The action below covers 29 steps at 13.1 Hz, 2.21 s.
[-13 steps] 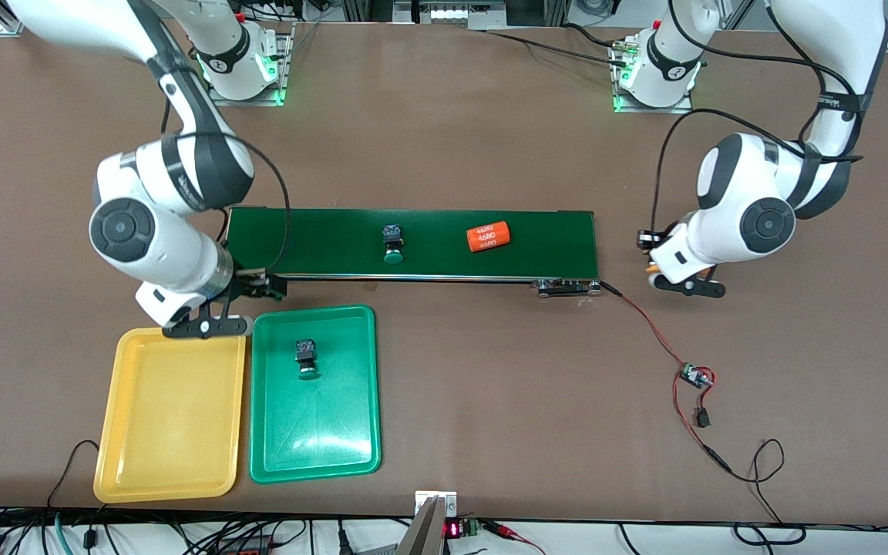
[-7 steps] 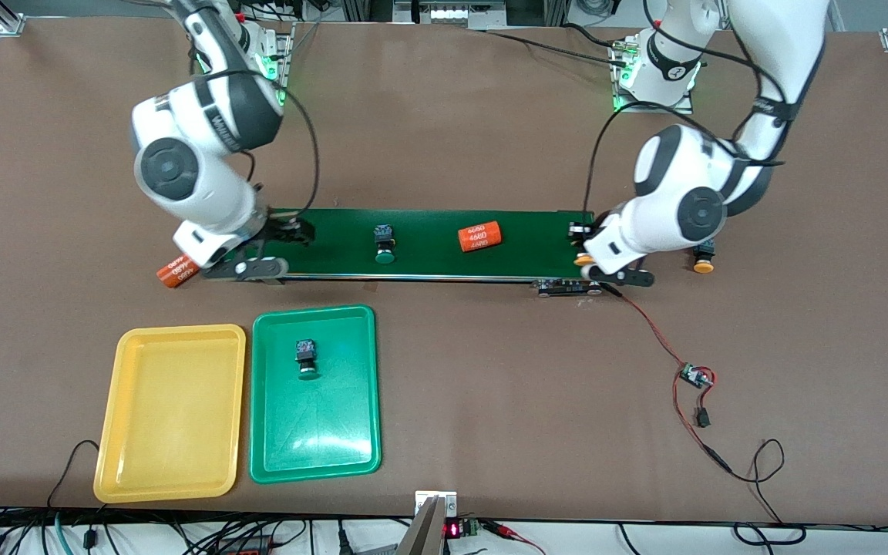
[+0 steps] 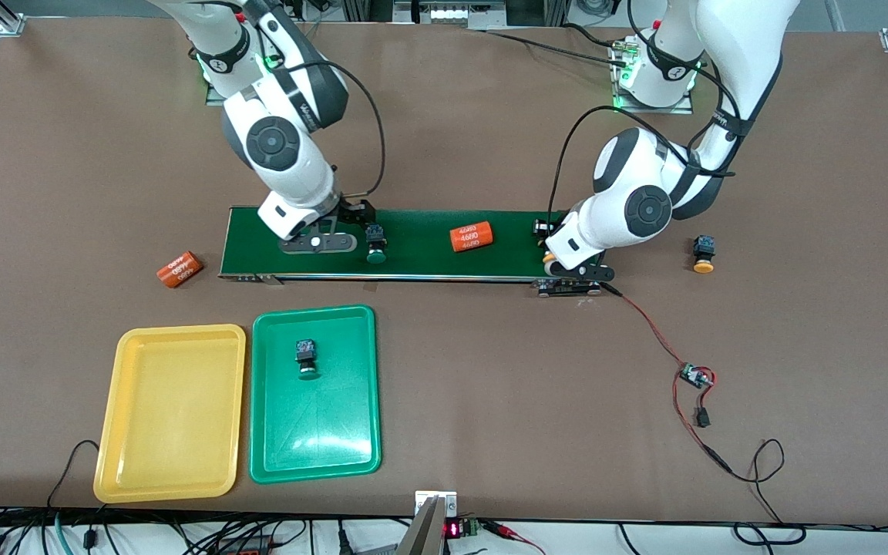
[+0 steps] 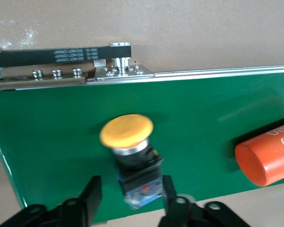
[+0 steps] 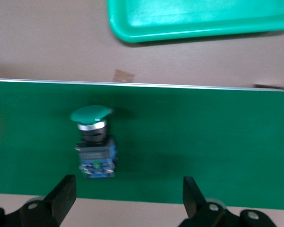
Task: Sort buttons by color to trays
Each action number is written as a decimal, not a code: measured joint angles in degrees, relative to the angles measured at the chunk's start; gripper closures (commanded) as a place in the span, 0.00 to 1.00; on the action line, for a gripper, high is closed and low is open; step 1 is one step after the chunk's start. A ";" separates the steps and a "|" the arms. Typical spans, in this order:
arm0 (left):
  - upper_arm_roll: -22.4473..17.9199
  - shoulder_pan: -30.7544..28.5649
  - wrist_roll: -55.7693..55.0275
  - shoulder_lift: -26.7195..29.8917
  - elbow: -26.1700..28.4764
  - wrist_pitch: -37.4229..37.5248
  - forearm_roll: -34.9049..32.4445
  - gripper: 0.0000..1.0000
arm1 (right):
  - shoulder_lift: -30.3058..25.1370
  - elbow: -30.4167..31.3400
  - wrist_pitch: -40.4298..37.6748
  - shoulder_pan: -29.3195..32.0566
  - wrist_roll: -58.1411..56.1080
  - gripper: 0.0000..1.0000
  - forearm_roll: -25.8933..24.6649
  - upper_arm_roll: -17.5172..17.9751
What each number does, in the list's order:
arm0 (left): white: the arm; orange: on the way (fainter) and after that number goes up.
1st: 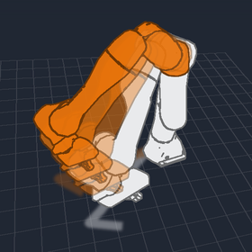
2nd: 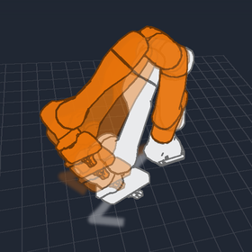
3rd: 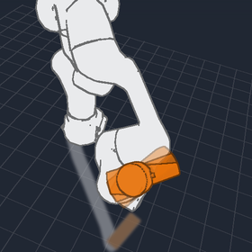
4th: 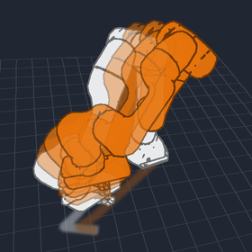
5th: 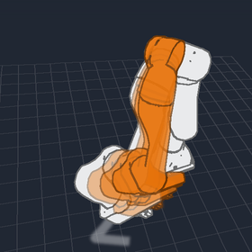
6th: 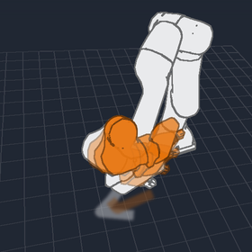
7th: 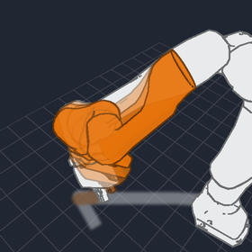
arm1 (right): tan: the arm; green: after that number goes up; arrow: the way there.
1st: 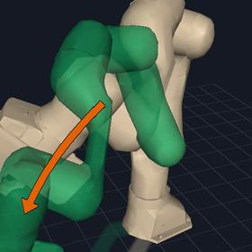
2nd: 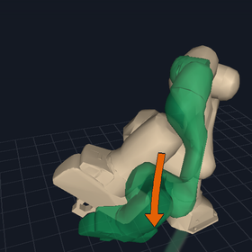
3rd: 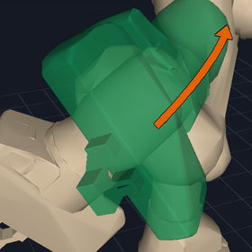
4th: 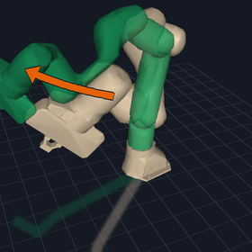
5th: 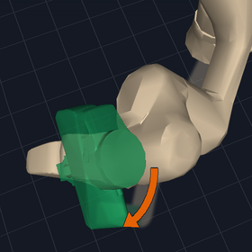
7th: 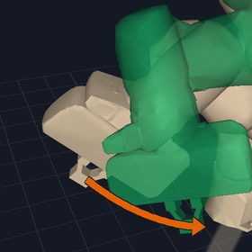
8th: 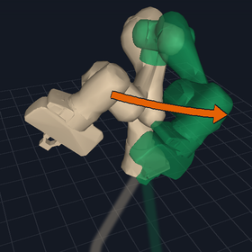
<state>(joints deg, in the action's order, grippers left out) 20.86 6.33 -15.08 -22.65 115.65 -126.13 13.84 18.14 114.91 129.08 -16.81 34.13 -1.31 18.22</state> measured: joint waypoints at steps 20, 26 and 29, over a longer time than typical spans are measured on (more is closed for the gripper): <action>-23.99 -3.57 17.70 4.42 10.53 3.70 -21.83 0.00 | 7.45 -10.30 2.29 0.81 -1.31 0.98 -6.09 -3.91; -26.20 -3.55 18.63 2.37 15.14 -8.70 -21.84 0.00 | 15.11 -22.45 2.96 0.90 -10.25 0.95 -6.10 -9.08; -26.28 -3.55 18.79 1.56 15.41 -8.79 -21.84 0.28 | 23.17 -26.25 11.69 0.47 -10.51 0.93 -6.14 -9.39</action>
<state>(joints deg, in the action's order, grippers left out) -5.42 2.78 3.71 -21.08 131.05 -134.92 -8.00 41.31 88.66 140.77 -16.34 23.63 -7.46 8.83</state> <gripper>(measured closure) 0.040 0.573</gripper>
